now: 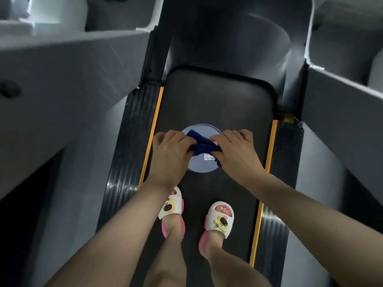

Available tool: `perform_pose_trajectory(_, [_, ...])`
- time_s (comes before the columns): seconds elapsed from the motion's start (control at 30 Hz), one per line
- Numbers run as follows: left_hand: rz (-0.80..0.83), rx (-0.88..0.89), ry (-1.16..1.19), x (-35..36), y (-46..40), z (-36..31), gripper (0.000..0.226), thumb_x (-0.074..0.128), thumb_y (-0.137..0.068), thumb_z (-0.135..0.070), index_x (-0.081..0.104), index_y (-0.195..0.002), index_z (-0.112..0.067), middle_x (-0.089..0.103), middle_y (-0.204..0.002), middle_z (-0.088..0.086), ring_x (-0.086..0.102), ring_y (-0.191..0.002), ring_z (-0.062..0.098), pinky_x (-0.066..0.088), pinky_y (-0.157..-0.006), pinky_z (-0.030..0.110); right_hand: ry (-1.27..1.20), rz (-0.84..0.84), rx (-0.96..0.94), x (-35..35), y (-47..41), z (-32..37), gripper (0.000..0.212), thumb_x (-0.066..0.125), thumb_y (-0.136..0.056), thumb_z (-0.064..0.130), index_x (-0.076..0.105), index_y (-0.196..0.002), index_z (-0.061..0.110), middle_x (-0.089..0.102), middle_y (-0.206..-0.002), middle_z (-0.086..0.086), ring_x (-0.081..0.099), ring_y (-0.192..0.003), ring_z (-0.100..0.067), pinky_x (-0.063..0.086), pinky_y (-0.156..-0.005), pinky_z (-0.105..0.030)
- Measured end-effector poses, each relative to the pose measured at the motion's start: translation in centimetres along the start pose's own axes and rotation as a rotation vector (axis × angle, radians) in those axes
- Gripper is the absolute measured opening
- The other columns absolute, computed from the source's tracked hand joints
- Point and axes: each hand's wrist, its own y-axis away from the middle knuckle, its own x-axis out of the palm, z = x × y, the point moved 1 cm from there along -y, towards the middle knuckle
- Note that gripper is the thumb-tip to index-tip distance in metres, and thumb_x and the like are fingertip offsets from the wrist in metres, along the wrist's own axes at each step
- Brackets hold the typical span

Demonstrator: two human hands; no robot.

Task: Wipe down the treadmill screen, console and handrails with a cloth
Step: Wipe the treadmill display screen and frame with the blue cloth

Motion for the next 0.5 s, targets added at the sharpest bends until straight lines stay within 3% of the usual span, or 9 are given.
perform_pose_trajectory(0.1, [-0.035, 0.044, 0.008, -6.0, -1.0, -2.5, 0.034, 0.083, -0.070, -0.002, 0.074, -0.101, -0.011, 0.071, -0.088, 0.008, 0.066, -0.087, 0.032, 0.044, -0.083, 0.046, -0.035, -0.161, -0.052, -6.5, 0.4, 1.3, 0.023, 0.074, -0.081, 0.013, 0.071, -0.103, 0.014, 0.065, -0.089, -0.004, 0.063, -0.081, -0.026, 0.027, -0.086, -0.034])
perform_pose_trajectory(0.23, [-0.092, 0.095, 0.004, -15.6, -2.8, -6.6, 0.033, 0.084, -0.067, -0.003, 0.075, -0.098, -0.011, 0.071, -0.088, 0.008, 0.064, -0.093, 0.032, 0.043, -0.087, 0.050, -0.066, -0.264, -0.110, -17.1, 0.6, 3.5, 0.028, 0.052, -0.088, 0.025, 0.072, -0.103, 0.015, 0.063, -0.088, -0.004, 0.060, -0.080, -0.026, 0.032, -0.082, -0.037])
perform_pose_trajectory(0.37, [-0.167, 0.188, -0.001, -25.0, -4.3, -10.3, 0.027, 0.079, -0.073, -0.007, 0.073, -0.099, -0.015, 0.068, -0.091, 0.000, 0.054, -0.100, 0.019, 0.030, -0.091, 0.036, -0.060, -0.334, -0.133, -27.4, 0.7, 5.9, 0.021, 0.064, -0.082, 0.021, 0.073, -0.100, 0.016, 0.063, -0.088, -0.004, 0.062, -0.080, -0.027, 0.041, -0.082, -0.045])
perform_pose_trajectory(0.5, [-0.231, 0.254, -0.008, -34.1, -6.0, -14.6, 0.020, 0.062, -0.082, -0.019, 0.073, -0.099, -0.018, 0.068, -0.093, -0.003, 0.058, -0.098, 0.018, 0.029, -0.093, 0.031, -0.058, -0.431, -0.190, -37.1, 1.0, 7.6, 0.017, 0.064, -0.084, 0.021, 0.073, -0.098, 0.017, 0.062, -0.089, -0.001, 0.060, -0.081, -0.023, 0.037, -0.085, -0.043])
